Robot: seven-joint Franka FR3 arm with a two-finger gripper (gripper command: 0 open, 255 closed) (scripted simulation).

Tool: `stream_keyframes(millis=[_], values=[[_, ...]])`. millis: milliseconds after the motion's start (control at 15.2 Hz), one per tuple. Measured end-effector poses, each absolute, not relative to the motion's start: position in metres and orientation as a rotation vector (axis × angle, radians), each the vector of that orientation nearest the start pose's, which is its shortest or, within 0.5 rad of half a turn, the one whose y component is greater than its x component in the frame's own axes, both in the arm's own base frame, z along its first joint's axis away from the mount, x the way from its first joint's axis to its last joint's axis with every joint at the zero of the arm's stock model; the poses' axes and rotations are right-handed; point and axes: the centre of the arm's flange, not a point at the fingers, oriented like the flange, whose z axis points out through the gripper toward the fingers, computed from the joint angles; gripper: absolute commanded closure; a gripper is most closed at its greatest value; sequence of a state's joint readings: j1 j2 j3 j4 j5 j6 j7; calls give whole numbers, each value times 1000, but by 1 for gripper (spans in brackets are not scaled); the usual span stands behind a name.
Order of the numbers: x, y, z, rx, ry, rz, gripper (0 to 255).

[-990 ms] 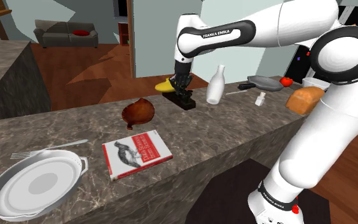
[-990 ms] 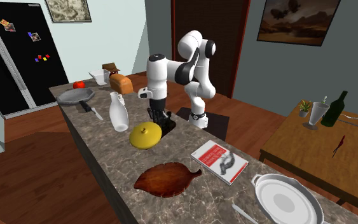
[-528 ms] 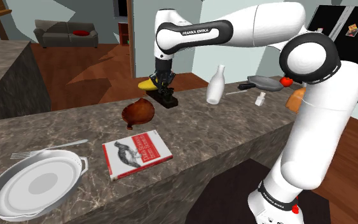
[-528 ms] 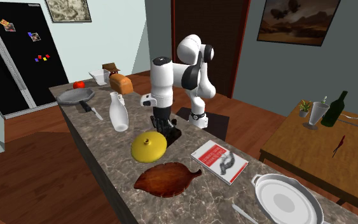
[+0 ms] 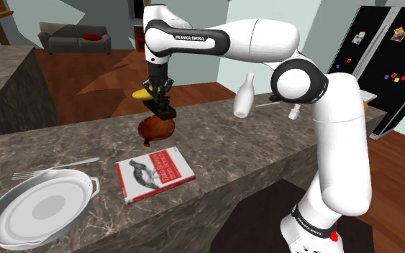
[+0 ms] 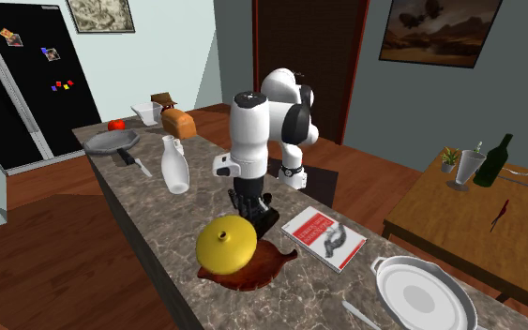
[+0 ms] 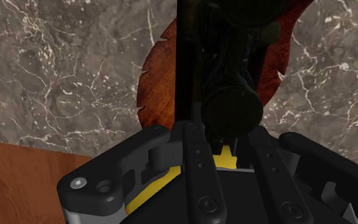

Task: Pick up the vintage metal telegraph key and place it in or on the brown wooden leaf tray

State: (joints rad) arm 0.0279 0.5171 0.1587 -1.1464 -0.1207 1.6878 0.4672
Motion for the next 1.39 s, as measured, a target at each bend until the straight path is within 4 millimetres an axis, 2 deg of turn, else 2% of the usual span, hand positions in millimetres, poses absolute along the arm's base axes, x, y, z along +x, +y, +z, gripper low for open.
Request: stream_keyframes(millis=[198,1056,1386], values=[[712,100,500,-3138,460,-65,255],[714,103,435,-3138,462,-66,255],[714,102,431,-3138,461,-67,255]])
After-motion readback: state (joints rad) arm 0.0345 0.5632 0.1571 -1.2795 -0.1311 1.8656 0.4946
